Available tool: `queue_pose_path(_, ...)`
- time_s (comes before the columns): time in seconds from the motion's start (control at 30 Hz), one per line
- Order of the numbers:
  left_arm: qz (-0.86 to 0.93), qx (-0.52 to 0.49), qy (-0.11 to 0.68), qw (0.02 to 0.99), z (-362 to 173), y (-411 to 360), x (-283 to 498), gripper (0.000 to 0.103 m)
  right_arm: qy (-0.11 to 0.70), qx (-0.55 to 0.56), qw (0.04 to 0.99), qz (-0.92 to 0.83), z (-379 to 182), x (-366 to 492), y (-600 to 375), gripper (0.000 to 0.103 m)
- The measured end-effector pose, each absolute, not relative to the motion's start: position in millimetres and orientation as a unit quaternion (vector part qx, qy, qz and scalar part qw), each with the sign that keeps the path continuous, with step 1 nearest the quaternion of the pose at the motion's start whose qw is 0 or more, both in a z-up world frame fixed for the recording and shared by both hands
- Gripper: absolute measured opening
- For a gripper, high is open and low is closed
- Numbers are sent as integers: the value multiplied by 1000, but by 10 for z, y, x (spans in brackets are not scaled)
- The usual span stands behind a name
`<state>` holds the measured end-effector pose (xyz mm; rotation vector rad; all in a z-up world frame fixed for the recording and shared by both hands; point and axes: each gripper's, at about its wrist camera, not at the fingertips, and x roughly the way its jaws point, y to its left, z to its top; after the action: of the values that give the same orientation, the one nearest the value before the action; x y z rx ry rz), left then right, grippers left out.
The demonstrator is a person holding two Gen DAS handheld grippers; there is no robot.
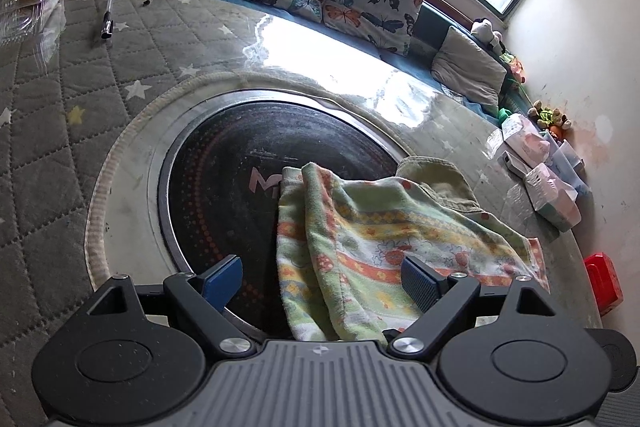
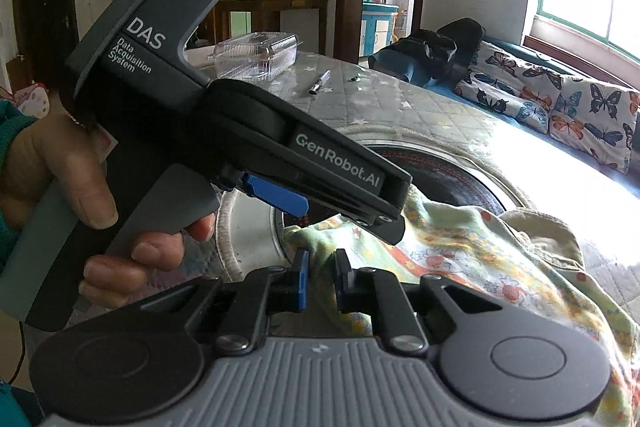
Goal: Fold clothes
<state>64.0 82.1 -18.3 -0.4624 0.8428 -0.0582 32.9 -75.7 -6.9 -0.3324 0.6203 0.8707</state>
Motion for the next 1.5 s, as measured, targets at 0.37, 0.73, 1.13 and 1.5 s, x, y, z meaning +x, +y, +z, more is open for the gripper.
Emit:
queue_pose_path(0.37, -56, -299, 417, 857, -242, 887, 710, 71, 290, -120, 858, 407, 68, 338, -920, 9)
queue_pose_path(0.73, -70, -369, 430, 821, -372, 920, 799, 52, 285, -102, 858, 416, 141, 264, -1053, 9)
queue_pose_path(1.13, -74, -357, 435, 823, -439, 852, 850, 14, 293, -82, 862, 407, 144, 288, -1260, 19)
queue_pose_path(1.5, -71, -349, 435, 827, -452, 822, 838, 14, 317, -35, 918, 235, -19, 758, -2153, 39)
